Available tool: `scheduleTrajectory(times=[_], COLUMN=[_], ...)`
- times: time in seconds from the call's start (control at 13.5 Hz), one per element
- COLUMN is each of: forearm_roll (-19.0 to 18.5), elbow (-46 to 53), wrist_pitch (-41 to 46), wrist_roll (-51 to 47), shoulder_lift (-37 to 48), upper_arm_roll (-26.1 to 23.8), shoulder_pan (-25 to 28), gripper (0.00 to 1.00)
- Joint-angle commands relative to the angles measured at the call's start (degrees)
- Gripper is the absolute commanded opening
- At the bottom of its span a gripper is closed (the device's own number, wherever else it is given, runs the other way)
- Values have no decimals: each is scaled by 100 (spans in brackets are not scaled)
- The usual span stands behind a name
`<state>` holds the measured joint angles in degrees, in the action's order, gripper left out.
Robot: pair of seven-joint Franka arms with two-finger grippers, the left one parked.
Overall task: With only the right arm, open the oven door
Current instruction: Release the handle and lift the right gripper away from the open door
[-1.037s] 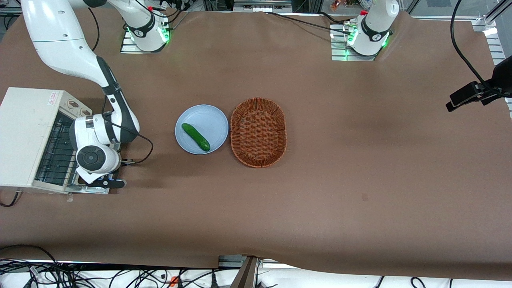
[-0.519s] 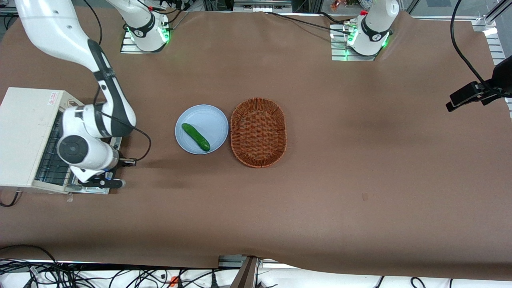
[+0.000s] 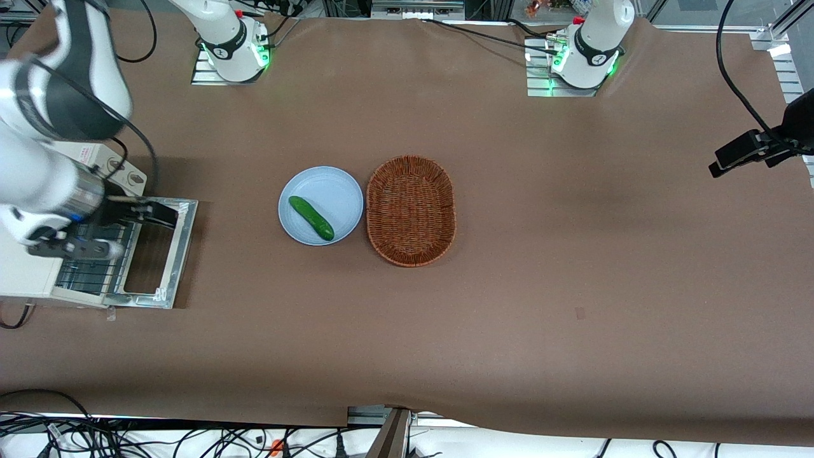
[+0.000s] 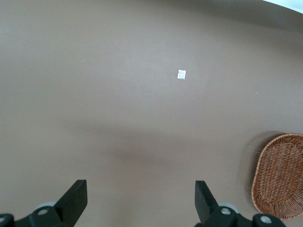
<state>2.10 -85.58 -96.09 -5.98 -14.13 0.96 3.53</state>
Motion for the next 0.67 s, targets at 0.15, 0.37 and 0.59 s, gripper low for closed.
scheduleTrajectory(times=[0.15,0.37,0.59], forearm_roll=[186,133,115], elbow=[516,-549,-1797], wrist_pitch=[1469,317,-720], wrist_roll=[211,124,193], shoulder_lift=[190,776,1597], upper_arm_roll=[440,387,151], shoulder_pan=[-45,-10,-271], gripper=[100,100,100])
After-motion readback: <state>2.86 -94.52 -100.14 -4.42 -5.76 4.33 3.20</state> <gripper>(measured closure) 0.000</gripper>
